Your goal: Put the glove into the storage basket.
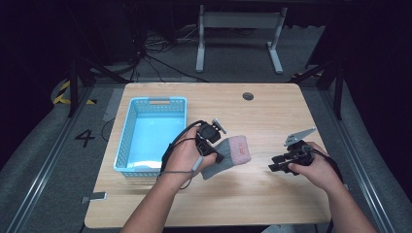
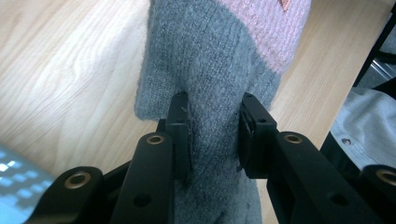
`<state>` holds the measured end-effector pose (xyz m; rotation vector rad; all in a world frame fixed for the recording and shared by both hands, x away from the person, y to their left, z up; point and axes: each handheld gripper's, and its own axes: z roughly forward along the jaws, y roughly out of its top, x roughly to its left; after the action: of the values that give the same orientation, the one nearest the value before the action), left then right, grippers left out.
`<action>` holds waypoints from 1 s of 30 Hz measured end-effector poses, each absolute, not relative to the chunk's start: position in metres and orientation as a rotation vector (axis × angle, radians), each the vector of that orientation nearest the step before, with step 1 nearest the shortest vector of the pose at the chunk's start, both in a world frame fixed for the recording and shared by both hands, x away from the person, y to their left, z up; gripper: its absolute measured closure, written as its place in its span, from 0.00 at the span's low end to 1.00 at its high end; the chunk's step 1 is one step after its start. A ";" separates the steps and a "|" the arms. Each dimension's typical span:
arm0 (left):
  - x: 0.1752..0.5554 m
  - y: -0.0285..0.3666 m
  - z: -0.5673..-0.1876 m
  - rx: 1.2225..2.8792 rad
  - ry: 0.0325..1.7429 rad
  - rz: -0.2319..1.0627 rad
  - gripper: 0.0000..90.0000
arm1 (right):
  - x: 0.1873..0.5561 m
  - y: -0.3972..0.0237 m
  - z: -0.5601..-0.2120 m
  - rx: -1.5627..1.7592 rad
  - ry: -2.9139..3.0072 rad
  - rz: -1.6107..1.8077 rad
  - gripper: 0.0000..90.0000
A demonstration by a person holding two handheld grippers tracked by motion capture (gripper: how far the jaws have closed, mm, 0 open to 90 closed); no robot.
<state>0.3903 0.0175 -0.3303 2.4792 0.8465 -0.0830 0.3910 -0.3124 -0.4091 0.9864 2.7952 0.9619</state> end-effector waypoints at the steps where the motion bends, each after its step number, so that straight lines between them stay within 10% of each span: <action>1: 0.390 0.020 -0.328 2.470 0.854 -0.075 0.78 | 0.391 -0.311 -0.409 0.990 2.796 0.960 0.65; 30: 0.413 0.133 -0.291 2.233 1.224 0.171 0.77 | 0.393 -0.309 -0.417 1.017 2.804 0.939 0.64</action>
<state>0.4134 0.1331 -0.2911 2.2333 1.2238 0.1712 0.3928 -0.3089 -0.4174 1.0172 2.8038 0.9387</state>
